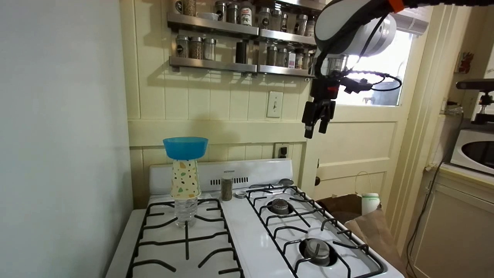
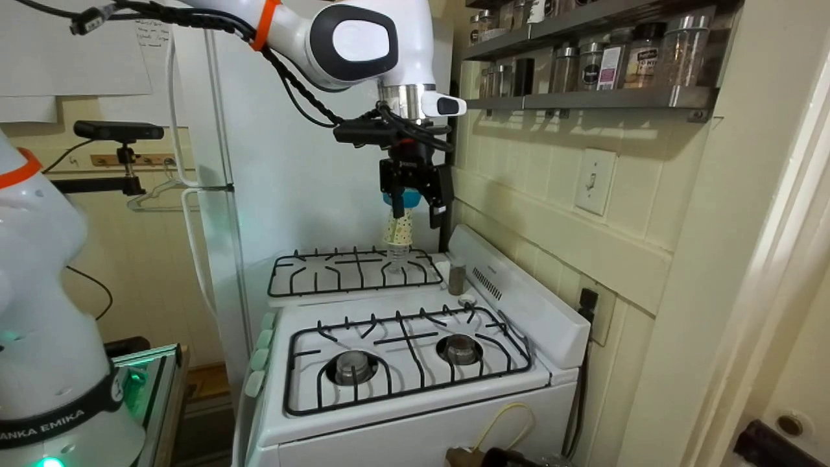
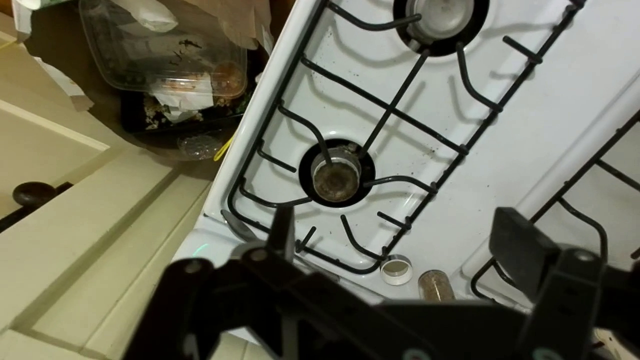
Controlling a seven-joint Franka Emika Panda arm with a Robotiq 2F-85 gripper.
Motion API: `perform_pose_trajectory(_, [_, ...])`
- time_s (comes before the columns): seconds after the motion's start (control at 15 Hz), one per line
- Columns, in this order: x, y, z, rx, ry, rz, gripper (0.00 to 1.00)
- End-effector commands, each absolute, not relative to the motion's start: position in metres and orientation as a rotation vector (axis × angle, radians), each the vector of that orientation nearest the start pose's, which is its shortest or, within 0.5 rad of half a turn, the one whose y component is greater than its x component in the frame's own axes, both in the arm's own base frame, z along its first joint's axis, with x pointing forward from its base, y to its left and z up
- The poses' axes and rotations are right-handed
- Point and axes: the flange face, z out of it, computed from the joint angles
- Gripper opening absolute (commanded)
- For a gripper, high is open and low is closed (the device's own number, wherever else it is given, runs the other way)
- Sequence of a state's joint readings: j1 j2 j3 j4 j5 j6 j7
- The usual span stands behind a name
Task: Move the spoon to the bottom left corner of the stove
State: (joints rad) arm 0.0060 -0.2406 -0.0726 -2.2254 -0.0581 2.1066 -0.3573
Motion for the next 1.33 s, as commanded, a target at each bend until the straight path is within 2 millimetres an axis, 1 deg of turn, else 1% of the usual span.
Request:
perform_pose_trajectory(0.0, [0.505,-0.022,0.472,-3.137,-0.531,-0.366,1.0])
perform_pose_trajectory(0.2, [0.519,-0.001,0.46,-3.112,-0.542,-0.562,1.0])
perform_pose_trajectory(0.33, [0.526,0.016,0.448,-3.082,-0.576,-0.627,1.0])
perform_pose_trajectory(0.53, [0.534,0.041,0.432,-3.05,-0.62,-0.641,1.0])
perform_pose_trajectory(0.6, [0.536,0.048,0.424,-3.041,-0.643,-0.615,1.0])
perform_pose_trajectory(0.67, [0.536,0.052,0.42,-3.064,-0.645,-0.555,1.0])
perform_pose_trajectory(0.8, [0.537,0.039,0.406,-3.165,-0.595,-0.505,1.0])
perform_pose_trajectory(0.87, [0.539,0.034,0.401,-3.191,-0.628,-0.485,1.0])
perform_pose_trajectory(1.0, [0.546,0.013,0.382,-3.293,-0.741,-0.388,1.0])
perform_pose_trajectory(1.27, [0.57,-0.011,0.346,-3.459,-0.933,-0.219,1.0])
